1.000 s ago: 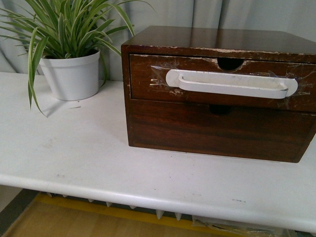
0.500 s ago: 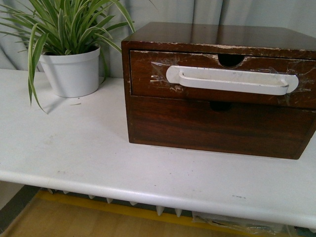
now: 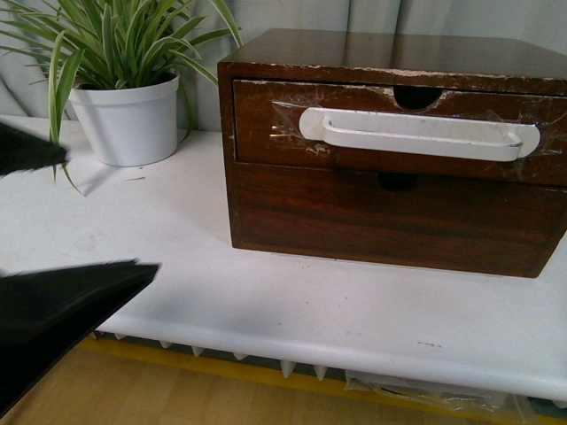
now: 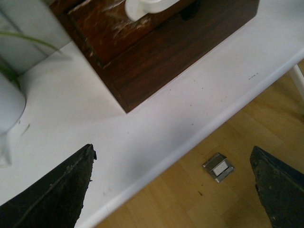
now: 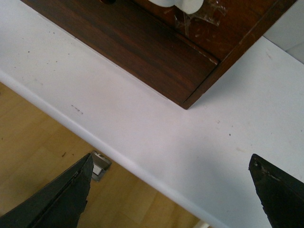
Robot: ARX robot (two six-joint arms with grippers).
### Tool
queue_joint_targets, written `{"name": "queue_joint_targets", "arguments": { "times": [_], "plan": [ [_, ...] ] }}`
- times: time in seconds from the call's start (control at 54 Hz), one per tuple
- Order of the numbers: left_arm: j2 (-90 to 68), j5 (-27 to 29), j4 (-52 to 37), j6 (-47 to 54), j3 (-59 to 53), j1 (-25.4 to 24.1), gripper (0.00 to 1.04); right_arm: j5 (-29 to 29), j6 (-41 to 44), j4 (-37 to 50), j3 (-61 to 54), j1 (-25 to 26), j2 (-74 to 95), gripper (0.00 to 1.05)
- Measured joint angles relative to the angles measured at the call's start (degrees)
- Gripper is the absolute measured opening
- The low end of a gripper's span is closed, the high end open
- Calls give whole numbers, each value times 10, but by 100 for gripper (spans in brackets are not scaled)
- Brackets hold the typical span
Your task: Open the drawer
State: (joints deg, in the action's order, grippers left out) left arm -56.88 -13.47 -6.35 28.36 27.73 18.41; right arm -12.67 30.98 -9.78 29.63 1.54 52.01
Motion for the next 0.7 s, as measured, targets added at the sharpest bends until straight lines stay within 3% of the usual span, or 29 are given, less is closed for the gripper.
{"name": "queue_joint_targets", "arguments": {
  "times": [0.278, 0.704],
  "plan": [
    [-193, -17, 37, 162, 193, 54, 99, -52, 105, -94, 132, 25, 106, 96],
    [-360, -21, 126, 313, 362, 92, 99, -74, 196, -159, 220, 3, 199, 96]
  ]
}}
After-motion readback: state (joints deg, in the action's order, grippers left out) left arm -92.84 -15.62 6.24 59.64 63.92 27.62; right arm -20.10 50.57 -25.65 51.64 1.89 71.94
